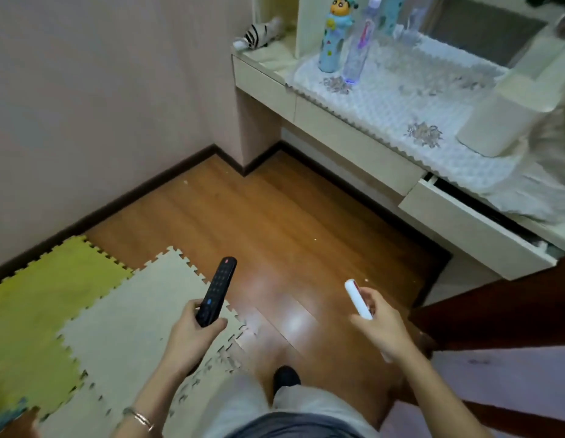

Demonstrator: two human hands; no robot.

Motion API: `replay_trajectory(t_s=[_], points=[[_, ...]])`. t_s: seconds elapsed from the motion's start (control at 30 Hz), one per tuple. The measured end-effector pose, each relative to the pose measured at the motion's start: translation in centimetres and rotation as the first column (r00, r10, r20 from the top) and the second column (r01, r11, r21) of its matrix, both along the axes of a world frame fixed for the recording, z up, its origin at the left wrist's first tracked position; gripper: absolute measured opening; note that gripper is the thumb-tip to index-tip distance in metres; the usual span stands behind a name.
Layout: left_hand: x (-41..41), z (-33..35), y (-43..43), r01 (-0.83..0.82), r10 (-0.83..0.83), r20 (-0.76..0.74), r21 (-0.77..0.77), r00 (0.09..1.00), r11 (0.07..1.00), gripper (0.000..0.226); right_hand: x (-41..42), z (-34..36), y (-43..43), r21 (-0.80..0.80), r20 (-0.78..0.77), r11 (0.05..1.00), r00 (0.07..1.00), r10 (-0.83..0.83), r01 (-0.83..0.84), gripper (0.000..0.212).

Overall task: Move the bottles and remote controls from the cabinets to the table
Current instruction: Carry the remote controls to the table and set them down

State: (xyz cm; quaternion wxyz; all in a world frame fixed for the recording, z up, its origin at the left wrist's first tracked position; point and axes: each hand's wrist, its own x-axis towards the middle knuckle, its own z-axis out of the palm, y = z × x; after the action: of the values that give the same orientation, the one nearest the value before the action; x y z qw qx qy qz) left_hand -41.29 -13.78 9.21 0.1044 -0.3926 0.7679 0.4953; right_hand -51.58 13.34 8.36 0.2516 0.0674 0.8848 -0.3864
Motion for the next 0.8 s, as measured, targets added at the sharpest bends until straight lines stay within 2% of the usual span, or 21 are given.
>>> replay_trajectory(t_s=[0.13, 0.47, 0.63, 0.8], points=[[-6.6, -0.6, -0.3, 0.088, -0.088, -0.003, 0.007, 0.996, 0.996, 0.031, -4.2, -0.4, 0.6, 0.0, 0.013, 0.991, 0.991, -0.137, 0.137, 0.055], [-22.6, -4.7, -8.5, 0.228, -0.232, 0.069, 0.063, 0.97, 0.972, 0.031, -16.4, -3.2, -5.2, 0.069, 0.084, 0.959, 0.956, -0.281, 0.276, 0.061], [-33.2, -4.0, -14.5, 0.374, -0.374, 0.064, 0.02, 0.925, 0.927, 0.032, -24.0, -2.6, -10.0, 0.163, 0.024, 0.968, 0.98, -0.196, 0.189, 0.062], [-41.2, -2.8, -17.5, 0.464, -0.463, 0.051, -0.024, 0.885, 0.885, 0.034, -29.4, -2.2, -12.8, 0.095, -0.008, 0.949, 0.953, -0.302, 0.302, 0.061]])
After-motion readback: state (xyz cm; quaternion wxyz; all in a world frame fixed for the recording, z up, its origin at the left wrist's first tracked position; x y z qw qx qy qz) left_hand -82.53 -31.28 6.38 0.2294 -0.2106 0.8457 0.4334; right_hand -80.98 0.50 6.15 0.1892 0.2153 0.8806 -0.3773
